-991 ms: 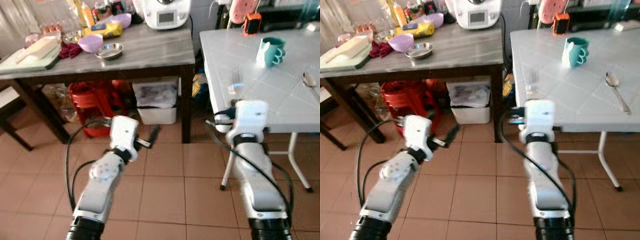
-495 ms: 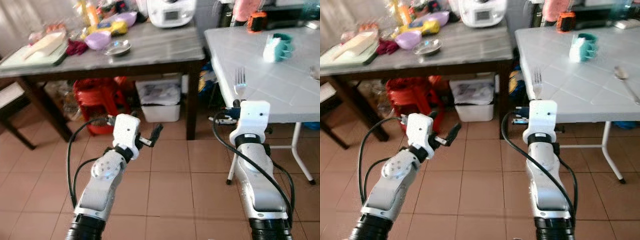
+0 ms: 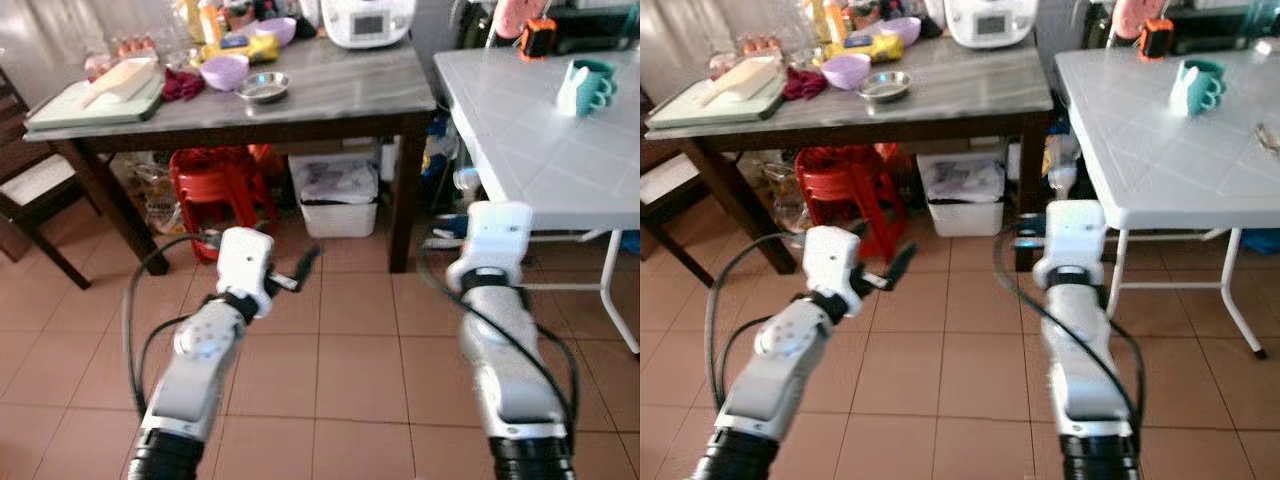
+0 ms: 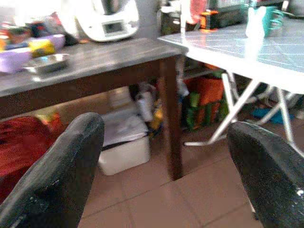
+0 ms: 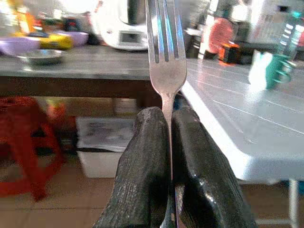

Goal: Setting the table

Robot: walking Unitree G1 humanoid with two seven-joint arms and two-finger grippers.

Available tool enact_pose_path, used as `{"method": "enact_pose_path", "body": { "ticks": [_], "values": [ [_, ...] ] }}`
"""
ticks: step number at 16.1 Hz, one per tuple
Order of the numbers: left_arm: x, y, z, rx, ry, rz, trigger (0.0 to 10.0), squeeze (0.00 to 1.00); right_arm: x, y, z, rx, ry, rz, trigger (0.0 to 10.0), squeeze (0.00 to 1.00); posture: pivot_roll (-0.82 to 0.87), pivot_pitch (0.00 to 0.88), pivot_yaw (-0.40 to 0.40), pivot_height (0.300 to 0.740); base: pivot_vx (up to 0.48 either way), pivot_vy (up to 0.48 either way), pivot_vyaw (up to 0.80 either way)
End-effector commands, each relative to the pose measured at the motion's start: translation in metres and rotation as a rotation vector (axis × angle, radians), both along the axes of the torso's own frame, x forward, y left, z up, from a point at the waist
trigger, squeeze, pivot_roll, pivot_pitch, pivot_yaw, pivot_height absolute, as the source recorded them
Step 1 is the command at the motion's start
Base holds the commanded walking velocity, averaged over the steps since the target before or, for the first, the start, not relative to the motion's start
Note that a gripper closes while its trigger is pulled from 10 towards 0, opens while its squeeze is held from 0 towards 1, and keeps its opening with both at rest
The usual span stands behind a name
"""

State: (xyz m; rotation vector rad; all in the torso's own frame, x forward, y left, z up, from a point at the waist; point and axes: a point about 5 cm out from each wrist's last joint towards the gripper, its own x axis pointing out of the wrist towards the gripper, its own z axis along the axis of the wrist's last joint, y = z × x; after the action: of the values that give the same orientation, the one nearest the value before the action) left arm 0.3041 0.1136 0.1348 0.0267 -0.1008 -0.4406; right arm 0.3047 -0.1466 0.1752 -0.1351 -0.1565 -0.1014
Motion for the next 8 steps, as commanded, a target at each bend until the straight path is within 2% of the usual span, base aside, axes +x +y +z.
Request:
{"method": "enact_pose_path", "body": {
  "ticks": [1,2,8],
  "values": [
    [-0.0004,-0.0009,0.001,-0.012,-0.002,-0.005,10.0,0.0,0.0003,-0.0012,0.0071,-0.002,-0.028,0.0,10.0,0.0,-0.14,0.07,0.112,0.74,0.0,0.0,0.0],
    [-0.0003,-0.0016,0.0023,-0.025,-0.005,-0.013,10.0,0.0,0.0002,-0.0017,0.0072,-0.004,-0.028,-0.001,10.0,0.0,-0.14,0.069,0.111,0.74,0.0,0.0,0.0],
    [-0.0011,-0.0027,0.0023,-0.028,-0.001,-0.029,10.0,0.0,-0.0003,-0.0014,0.0075,0.0,-0.03,0.002,10.0,0.0,-0.14,0.072,0.115,0.74,0.279,0.0,0.0]
  ]
}}
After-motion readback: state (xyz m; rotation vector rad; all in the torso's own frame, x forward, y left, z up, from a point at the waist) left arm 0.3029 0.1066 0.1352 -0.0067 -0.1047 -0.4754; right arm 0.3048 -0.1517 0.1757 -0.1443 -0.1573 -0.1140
